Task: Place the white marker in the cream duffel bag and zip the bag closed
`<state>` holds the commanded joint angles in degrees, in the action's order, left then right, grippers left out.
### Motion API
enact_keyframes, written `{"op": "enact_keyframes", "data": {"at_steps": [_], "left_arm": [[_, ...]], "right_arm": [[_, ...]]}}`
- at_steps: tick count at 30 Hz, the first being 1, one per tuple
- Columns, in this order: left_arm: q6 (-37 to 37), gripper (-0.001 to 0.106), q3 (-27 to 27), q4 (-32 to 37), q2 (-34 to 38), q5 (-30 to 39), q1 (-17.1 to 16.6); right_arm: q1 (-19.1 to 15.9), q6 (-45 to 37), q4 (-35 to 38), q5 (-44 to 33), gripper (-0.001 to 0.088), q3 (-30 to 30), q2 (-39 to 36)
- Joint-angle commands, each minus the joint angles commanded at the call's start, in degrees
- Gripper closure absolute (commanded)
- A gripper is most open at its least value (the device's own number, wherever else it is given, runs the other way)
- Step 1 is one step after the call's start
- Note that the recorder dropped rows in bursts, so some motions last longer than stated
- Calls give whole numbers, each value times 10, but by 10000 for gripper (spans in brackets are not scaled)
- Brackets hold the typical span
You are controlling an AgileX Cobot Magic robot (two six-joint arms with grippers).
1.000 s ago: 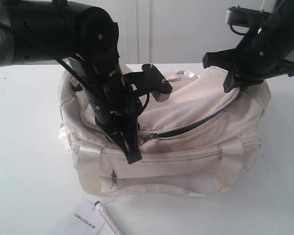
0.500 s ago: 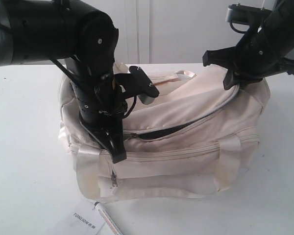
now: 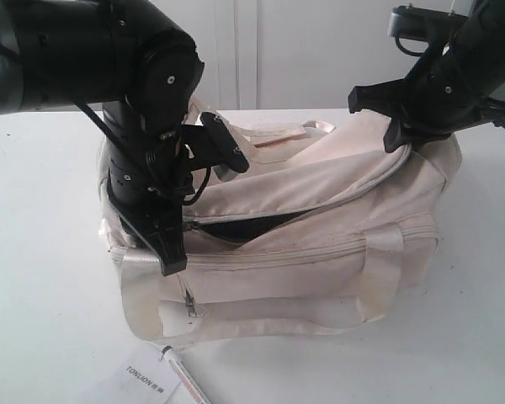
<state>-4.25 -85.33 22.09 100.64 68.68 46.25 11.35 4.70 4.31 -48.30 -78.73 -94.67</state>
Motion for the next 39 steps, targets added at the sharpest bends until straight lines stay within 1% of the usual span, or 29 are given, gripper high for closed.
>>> {"op": "enact_keyframes", "data": {"at_steps": [3, 6, 9, 11, 14, 20, 22, 23, 25, 27, 29, 36, 39], "left_arm": [[9, 1053, 0, 0, -5, -2, 0], [23, 1053, 0, -1, -20, -20, 0], [26, 1053, 0, -25, -38, -49, -6], [26, 1053, 0, -50, -51, -65, -17], [16, 1053, 0, -98, -64, -80, -36], [-30, 1053, 0, -188, -70, -86, -80], [-49, 1053, 0, -231, -74, -89, -96], [-72, 1053, 0, -272, -78, -90, -109], [-94, 1053, 0, -315, -86, -90, -131], [-107, 1053, 0, -341, -90, -86, -150], [-112, 1053, 0, -353, -91, -86, -161], [-112, 1053, 0, -352, -92, -61, -193], [-112, 1053, 0, -347, -92, -56, -199]], "right_arm": [[0, 0, 0, 0, 868, 0, 0], [0, 0, 0, 0, 868, 0, 0], [0, 0, 0, 0, 868, 0, 0], [0, 0, 0, 0, 868, 0, 0], [0, 0, 0, 0, 868, 0, 0], [0, 0, 0, -5, 868, 0, 0], [0, 0, 0, -5, 868, 0, 0], [0, 0, 0, -5, 868, 0, 0], [0, 0, 0, -5, 868, 0, 0], [0, 0, 0, -5, 868, 0, 0], [0, 0, 0, -5, 868, 0, 0], [0, 0, -2, -4, 868, 0, 0], [0, 1, -2, -1, 868, 0, 0]]}}
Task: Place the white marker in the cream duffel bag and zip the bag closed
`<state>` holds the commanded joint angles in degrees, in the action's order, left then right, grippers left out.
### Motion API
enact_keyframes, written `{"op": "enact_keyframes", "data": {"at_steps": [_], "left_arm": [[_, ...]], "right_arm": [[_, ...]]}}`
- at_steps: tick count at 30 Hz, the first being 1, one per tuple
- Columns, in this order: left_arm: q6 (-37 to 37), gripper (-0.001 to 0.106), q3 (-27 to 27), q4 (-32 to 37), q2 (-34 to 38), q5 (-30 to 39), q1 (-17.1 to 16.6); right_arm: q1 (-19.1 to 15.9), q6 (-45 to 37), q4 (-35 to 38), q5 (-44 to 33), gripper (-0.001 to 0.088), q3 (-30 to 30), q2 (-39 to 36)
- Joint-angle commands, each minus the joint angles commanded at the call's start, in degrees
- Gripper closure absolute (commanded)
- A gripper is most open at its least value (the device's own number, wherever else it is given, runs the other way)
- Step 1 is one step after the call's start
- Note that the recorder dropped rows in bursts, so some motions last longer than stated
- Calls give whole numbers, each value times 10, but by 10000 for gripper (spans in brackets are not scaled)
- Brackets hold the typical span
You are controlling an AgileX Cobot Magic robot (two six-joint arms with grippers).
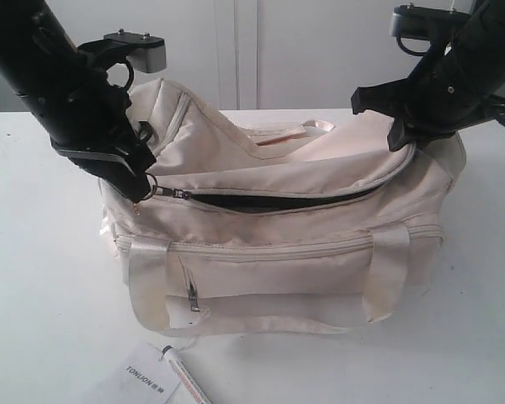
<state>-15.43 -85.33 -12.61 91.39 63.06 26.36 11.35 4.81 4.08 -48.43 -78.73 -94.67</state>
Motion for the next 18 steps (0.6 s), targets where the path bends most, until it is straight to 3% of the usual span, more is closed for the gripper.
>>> {"op": "enact_keyframes", "data": {"at_steps": [9, 12, 18], "left_arm": [[0, 1053, 0, -11, 0, 1, 0], [0, 1053, 0, -21, 0, -1, 0], [0, 1053, 0, -28, 0, -2, 0]], "right_arm": [[0, 47, 0, -7, 853, 0, 0], [0, 48, 0, -14, 764, 0, 0], [0, 60, 3, -34, 499, -1, 0]]}}
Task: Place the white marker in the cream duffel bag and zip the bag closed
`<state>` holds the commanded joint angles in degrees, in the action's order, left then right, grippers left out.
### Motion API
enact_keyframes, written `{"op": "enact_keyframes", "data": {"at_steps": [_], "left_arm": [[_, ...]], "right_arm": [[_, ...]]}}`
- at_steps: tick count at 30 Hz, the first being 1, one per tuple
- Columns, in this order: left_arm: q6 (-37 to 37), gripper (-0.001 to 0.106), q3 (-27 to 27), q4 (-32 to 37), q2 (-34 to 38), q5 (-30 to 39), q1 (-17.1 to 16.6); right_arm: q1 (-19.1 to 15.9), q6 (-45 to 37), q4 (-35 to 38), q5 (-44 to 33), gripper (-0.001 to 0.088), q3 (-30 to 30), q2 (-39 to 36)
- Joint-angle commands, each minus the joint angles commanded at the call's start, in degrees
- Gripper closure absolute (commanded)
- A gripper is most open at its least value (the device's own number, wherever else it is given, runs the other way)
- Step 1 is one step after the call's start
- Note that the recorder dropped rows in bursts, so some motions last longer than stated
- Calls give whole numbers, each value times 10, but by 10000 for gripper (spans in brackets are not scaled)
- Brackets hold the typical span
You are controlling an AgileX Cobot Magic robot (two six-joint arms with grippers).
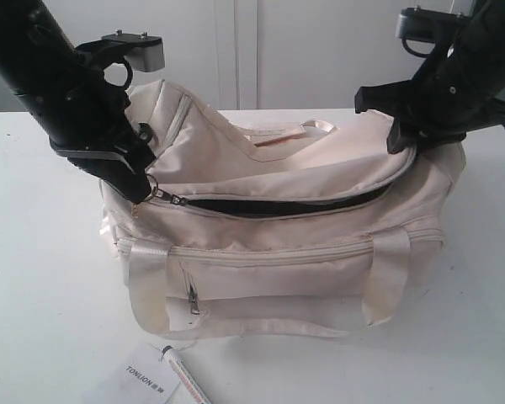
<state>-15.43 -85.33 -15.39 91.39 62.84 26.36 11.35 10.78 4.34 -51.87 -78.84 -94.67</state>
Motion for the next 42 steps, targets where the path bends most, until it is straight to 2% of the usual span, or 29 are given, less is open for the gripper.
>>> {"op": "enact_keyframes", "data": {"at_steps": [4, 8, 14, 18, 22, 25, 30, 42], "left_arm": [[0, 1053, 0, 0, 0, -2, 0], [0, 1053, 0, 0, 0, -2, 0], [0, 1053, 0, 0, 0, -3, 0], [0, 1053, 0, 0, 0, -6, 0], [0, 1053, 0, 0, 0, -6, 0], [0, 1053, 0, 0, 0, -7, 0], [0, 1053, 0, 1, 0, -7, 0], [0, 1053, 0, 1, 0, -7, 0]], "right_arm": [[0, 0, 1, -9, 391, 0, 13], [0, -8, 0, -6, 384, 0, 43], [0, -94, 18, 2, 387, 1, 86], [2, -211, 103, -7, 447, 1, 90], [2, -304, 202, -17, 563, 2, 90], [6, -340, 224, -32, 690, 2, 90], [12, -341, 224, -50, 868, 2, 90], [36, -385, 222, -66, 868, 2, 90]]}}
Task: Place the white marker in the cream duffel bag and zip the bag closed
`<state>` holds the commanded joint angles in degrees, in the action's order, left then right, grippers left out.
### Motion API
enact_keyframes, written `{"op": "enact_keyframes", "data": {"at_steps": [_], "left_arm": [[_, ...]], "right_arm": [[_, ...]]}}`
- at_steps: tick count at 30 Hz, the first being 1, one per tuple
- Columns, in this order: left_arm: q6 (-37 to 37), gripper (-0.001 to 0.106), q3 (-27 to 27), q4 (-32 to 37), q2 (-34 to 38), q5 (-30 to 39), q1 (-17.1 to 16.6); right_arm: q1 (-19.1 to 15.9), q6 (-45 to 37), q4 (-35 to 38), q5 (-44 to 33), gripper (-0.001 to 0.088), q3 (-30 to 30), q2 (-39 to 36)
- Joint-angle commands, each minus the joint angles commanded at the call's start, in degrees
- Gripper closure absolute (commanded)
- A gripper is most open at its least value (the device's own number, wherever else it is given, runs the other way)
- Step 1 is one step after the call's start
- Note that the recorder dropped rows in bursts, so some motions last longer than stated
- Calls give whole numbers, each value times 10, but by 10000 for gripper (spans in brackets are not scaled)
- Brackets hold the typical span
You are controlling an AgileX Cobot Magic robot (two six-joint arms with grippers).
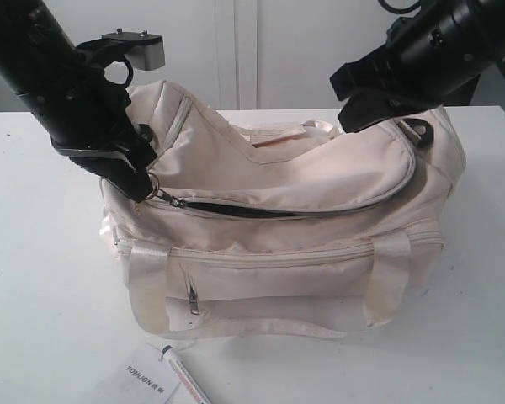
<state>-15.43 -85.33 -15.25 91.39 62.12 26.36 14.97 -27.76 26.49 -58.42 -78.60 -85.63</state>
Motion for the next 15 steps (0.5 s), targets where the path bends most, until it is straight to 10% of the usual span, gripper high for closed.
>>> {"op": "enact_keyframes", "data": {"at_steps": [15], "left_arm": [[1, 1053, 0, 0, 0, 6, 0]], "right_arm": [[102, -123, -20, 98, 868, 67, 27]]}}
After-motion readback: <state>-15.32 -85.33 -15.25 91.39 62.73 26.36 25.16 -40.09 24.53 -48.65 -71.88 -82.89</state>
